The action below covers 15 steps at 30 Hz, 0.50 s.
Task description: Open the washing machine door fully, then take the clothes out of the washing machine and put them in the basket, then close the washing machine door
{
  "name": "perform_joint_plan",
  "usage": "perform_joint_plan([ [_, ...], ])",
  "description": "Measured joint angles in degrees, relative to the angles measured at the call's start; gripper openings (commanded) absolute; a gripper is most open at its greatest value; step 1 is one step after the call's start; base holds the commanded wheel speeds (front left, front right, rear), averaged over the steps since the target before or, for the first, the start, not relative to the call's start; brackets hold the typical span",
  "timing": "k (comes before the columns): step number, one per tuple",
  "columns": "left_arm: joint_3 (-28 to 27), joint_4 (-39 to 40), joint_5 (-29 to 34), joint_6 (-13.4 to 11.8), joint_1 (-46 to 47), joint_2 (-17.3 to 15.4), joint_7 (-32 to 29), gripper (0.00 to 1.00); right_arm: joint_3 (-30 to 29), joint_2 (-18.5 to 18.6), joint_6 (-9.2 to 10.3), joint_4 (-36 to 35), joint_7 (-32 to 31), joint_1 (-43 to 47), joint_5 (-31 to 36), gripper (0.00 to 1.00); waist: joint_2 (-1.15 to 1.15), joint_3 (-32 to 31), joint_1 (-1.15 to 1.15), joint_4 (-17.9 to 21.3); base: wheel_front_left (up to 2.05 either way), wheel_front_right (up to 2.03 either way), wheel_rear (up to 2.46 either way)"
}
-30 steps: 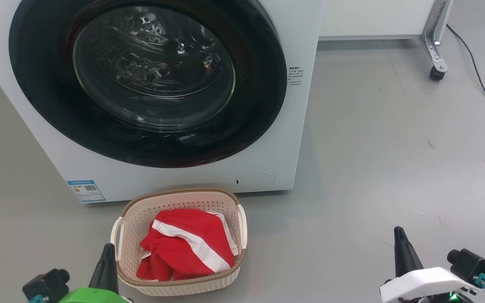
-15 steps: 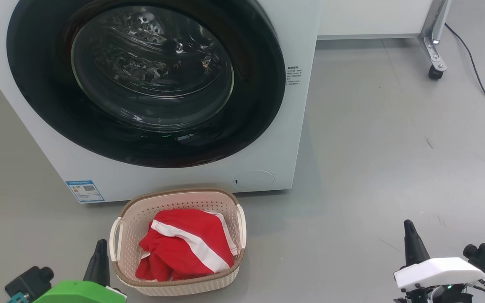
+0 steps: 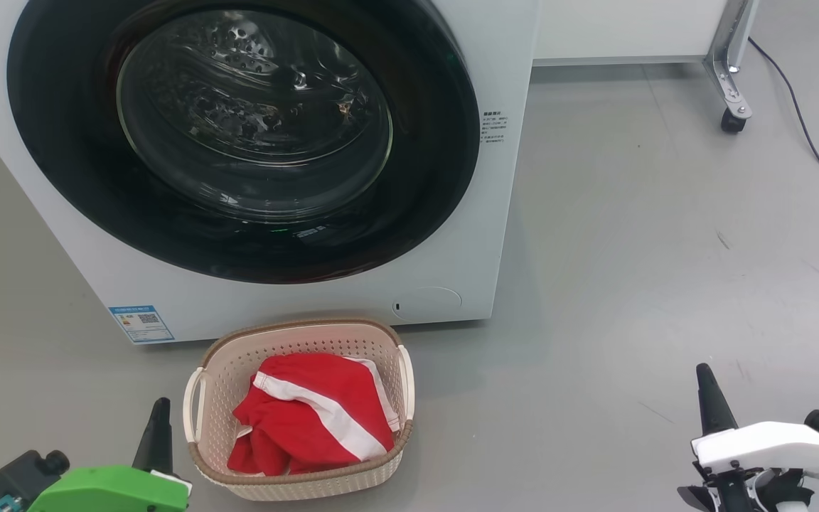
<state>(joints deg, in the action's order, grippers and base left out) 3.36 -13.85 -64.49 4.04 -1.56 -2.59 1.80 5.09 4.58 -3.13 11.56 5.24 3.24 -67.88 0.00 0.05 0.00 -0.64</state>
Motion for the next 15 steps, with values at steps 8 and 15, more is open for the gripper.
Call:
perform_joint_plan([
  [8, -1.3, -0.4, -6.2, 0.6, 1.1, -0.1, -1.2, 0.0, -1.3, 0.4, -0.71, 0.5, -1.4, -1.2, -6.2, 0.0, 0.0, 0.0, 0.0, 0.1, 0.0, 0.0, 0.0],
  [15, -2.3, -0.6, -11.4, 1.1, 2.0, -0.1, -2.3, 0.0, -2.4, 0.7, -1.36, 1.0, -2.5, -2.2, -11.4, 0.0, 0.0, 0.1, 0.0, 0.3, 0.0, 0.0, 0.0],
])
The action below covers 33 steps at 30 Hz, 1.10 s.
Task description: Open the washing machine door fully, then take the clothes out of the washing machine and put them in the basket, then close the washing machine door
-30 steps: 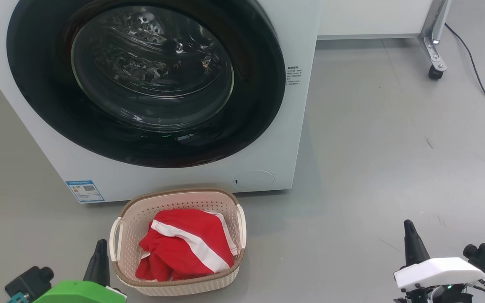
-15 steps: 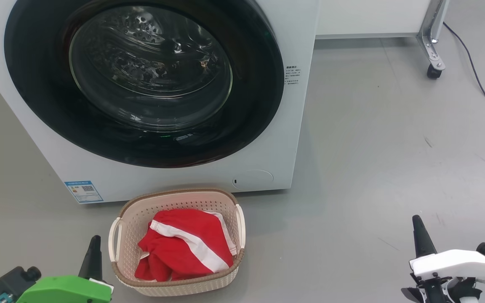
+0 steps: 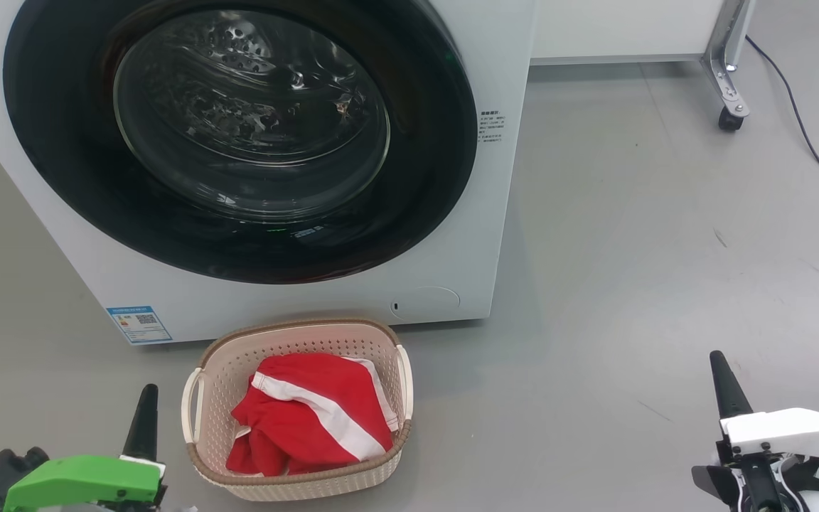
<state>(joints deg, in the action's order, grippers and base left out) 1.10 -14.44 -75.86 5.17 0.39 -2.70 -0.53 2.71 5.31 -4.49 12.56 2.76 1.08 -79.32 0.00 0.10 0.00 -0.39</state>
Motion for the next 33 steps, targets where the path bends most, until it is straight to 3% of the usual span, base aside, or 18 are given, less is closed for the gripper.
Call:
perform_joint_plan([
  [23, -3.2, -1.2, -16.4, 1.7, 2.5, -0.2, -3.8, 0.0, -3.5, 1.0, -1.65, 1.6, -3.5, -3.2, -16.9, 0.0, 0.0, 0.1, 0.0, 0.4, 0.0, 0.0, 0.0],
  [33, -3.5, -1.4, -16.9, 1.7, 2.7, -0.2, -4.0, 0.0, -3.8, 1.1, -1.94, 2.0, -3.5, -3.5, -18.0, 0.0, 0.0, 0.1, 0.0, 0.4, 0.0, 0.0, 0.0],
])
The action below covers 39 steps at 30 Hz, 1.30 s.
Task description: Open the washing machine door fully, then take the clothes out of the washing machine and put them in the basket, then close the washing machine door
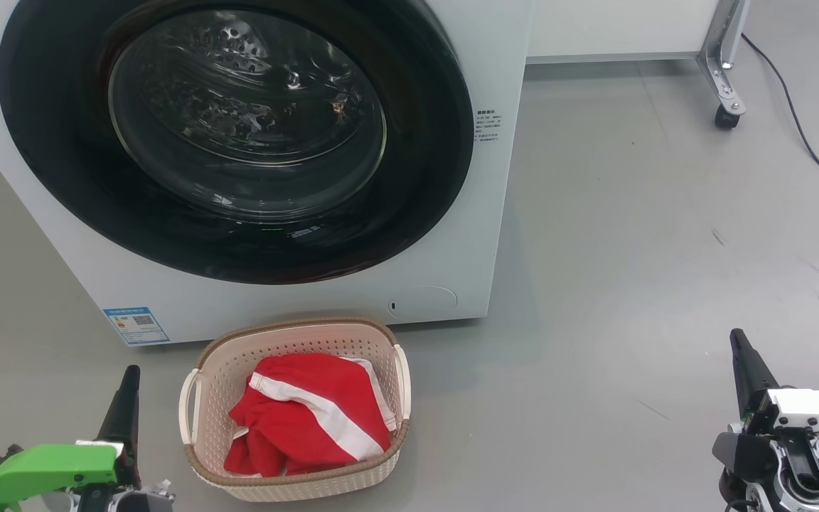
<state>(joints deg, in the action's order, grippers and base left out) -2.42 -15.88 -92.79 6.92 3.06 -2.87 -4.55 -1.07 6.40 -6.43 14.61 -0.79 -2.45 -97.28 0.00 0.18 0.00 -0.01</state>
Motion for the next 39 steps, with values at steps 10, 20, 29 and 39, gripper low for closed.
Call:
perform_joint_plan([
  [10, 0.0, 0.0, 0.0, 0.0, 0.0, 0.0, 0.0, 0.0, -0.1, 0.0, -0.05, 0.3, 0.0, -0.1, 0.0, 0.0, 0.0, 0.0, 0.0, 0.0, 0.0, 0.0, 0.0],
  [20, -0.1, -0.1, 0.0, 0.0, 0.0, 0.0, 0.0, 0.0, -0.1, 0.0, -0.07, 0.6, -0.4, -0.6, 0.0, 0.0, 0.0, 0.0, 0.0, 0.0, 0.0, 0.0, 0.0],
  [29, -0.3, 0.0, 0.0, 0.0, 0.1, 0.0, 0.0, 0.0, -0.2, 0.0, -0.07, 0.7, -0.4, -0.6, 0.0, 0.0, 0.0, 0.0, 0.0, 0.0, 0.0, 0.0, 0.0],
  [39, -0.3, 0.0, 0.0, 0.0, 0.1, 0.0, 0.0, 0.0, -0.3, 0.0, -0.16, 0.9, -0.4, -0.6, 0.0, 0.0, 0.0, 0.0, 0.0, 0.0, 0.0, 0.0, 0.0],
])
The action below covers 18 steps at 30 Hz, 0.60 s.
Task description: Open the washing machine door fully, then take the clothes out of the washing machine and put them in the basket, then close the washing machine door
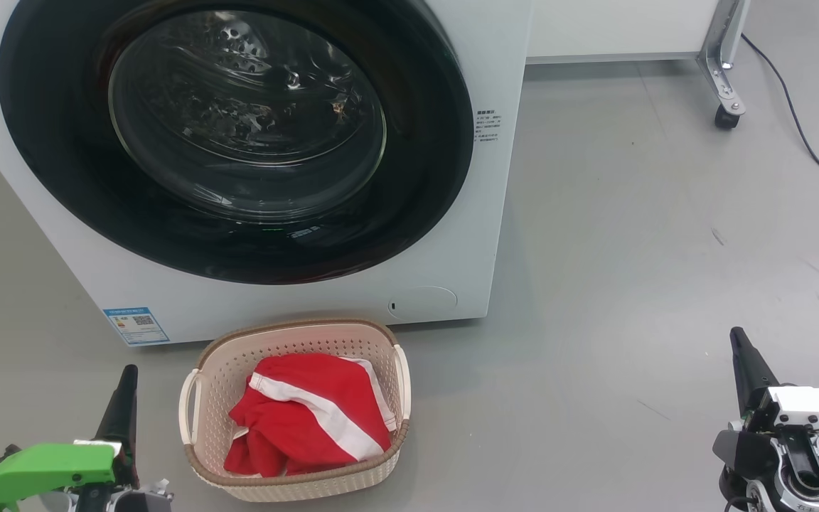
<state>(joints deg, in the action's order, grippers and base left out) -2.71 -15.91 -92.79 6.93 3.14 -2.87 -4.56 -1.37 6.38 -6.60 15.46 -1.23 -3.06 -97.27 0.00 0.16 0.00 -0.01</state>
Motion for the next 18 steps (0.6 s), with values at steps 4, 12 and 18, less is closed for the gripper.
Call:
perform_joint_plan([
  [4, 0.0, 0.0, 0.0, 0.0, 0.0, 0.0, 0.0, 0.0, 0.0, 0.0, -0.05, 0.0, -0.1, 0.0, 0.0, 0.0, 0.0, 0.0, 0.0, 0.0, 0.0, 0.0, 0.0],
  [12, 0.0, 0.0, 0.0, 0.0, 0.0, 0.0, 0.0, 0.0, -0.1, 0.0, -0.05, 0.1, -0.1, 0.0, 0.0, 0.0, 0.0, 0.0, 0.0, 0.0, 0.0, 0.0, 0.0],
  [18, -0.1, 0.0, 0.0, 0.0, 0.0, 0.0, -0.2, 0.0, -0.1, 0.0, -0.07, 0.1, -0.1, 0.0, 0.0, 0.0, 0.0, 0.0, 0.0, 0.0, 0.0, 0.0, 0.0],
])
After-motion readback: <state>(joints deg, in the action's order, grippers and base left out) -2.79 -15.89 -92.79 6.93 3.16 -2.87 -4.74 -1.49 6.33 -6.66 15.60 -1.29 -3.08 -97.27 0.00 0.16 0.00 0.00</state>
